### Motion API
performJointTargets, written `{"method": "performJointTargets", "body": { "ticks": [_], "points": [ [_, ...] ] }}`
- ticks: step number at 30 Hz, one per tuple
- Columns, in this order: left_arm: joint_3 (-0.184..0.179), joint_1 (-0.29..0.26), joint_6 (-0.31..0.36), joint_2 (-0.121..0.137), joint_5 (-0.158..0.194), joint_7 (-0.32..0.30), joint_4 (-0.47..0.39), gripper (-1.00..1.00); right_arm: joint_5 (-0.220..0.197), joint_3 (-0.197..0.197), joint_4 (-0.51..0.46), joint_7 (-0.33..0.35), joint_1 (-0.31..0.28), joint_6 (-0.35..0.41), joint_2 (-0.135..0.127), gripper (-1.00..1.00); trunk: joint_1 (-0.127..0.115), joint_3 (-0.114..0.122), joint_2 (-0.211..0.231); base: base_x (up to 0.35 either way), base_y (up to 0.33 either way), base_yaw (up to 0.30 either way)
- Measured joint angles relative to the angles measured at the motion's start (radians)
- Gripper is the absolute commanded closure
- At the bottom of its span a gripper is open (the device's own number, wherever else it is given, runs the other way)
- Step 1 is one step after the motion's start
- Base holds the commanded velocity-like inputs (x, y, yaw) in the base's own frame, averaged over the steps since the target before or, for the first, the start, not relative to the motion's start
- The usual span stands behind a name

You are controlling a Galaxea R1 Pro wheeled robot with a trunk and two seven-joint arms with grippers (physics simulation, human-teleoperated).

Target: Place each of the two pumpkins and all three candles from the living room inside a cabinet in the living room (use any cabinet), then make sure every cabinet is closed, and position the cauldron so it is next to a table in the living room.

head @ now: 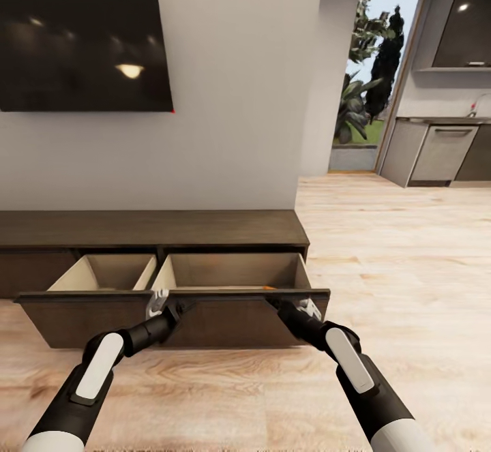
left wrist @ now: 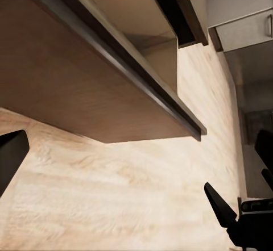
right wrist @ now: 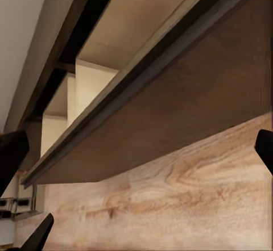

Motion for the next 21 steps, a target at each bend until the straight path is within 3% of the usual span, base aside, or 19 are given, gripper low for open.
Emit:
{"method": "performJointTargets", "body": {
  "ticks": [15, 21],
  "points": [
    [0.001, 0.000, -0.008, 0.002, -0.004, -0.002, 0.028, -1.00, 0.001, -0.004, 0.000, 0.009, 0.000, -0.004, 0.004, -1.00, 0.007, -0.058, -0.004, 0.000, 0.000, 0.000],
    [0.001, 0.000, -0.010, 0.003, -0.006, -0.003, 0.032, -1.00, -0.005, -0.006, 0.013, 0.112, 0.000, -0.017, 0.005, -1.00, 0.009, -0.081, -0.005, 0.000, 0.000, 0.000]
  ]
}}
